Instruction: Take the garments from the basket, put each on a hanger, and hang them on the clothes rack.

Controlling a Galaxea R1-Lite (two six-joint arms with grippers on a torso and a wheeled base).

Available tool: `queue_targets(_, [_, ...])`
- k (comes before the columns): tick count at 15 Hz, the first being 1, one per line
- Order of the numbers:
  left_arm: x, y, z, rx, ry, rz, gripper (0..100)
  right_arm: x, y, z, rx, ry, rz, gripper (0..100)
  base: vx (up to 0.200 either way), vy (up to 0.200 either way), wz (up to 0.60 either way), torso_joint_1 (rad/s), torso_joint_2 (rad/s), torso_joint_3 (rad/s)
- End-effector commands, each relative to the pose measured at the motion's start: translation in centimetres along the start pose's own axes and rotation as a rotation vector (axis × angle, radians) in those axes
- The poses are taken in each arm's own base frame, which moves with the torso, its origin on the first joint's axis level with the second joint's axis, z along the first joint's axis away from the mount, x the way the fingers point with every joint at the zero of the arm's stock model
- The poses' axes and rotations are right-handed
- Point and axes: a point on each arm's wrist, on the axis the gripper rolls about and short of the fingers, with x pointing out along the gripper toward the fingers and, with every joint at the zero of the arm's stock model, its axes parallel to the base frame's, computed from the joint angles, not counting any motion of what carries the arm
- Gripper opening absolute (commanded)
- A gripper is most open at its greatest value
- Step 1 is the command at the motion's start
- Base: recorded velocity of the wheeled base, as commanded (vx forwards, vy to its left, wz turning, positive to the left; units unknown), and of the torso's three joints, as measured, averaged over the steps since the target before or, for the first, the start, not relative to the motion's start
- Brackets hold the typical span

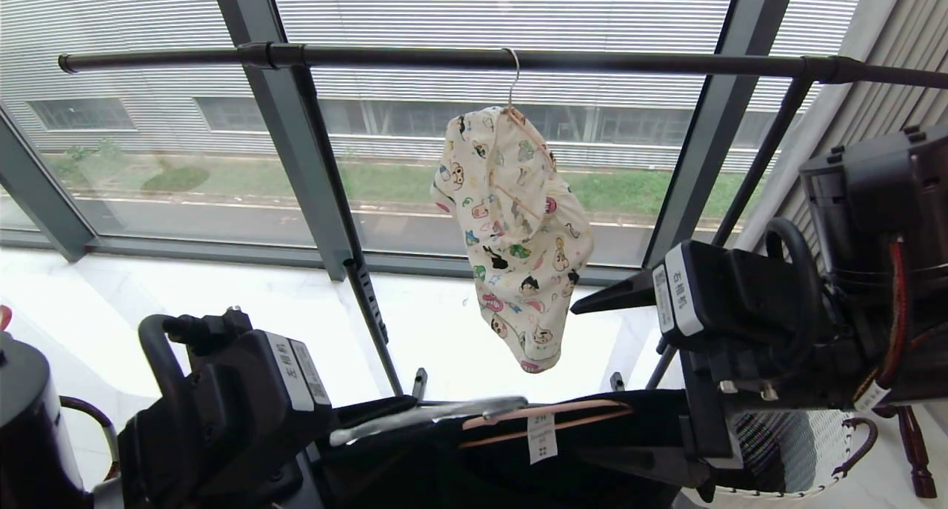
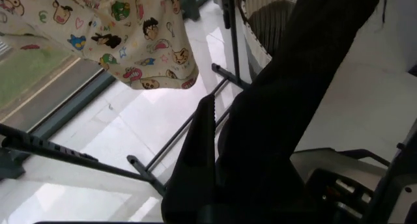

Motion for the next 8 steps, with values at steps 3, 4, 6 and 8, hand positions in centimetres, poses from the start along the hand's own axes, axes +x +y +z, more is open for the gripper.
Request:
queue_targets(3, [0.6,-0.8,0.1,0.021,0.007,-0.043,0,0.3,0.5,0.2,-0.002,0.010,0.030,100,0.000,0.000,0.00,0.000,0.00,0.000])
queue_targets(4, [0.9,-0.9,0.1,0.021,0.014,-0.047,0,0.4,0.9,0.5,-0.008,0.005,0.042,100,0.000,0.000,0.00,0.000,0.00,0.000])
queue_targets(6, [1.3,-0.9,0.3,0.021,0.020,-0.049,0,0.6,1.6,0.6,-0.014,0.014,0.072,100,0.000,0.000,0.00,0.000,0.00,0.000])
queue_targets(8, [1.7,-0.7,1.1,0.018,0.006,-0.044,0,0.5,2.1,0.3,-0.002,0.052,0.107,100,0.000,0.000,0.00,0.000,0.00,0.000])
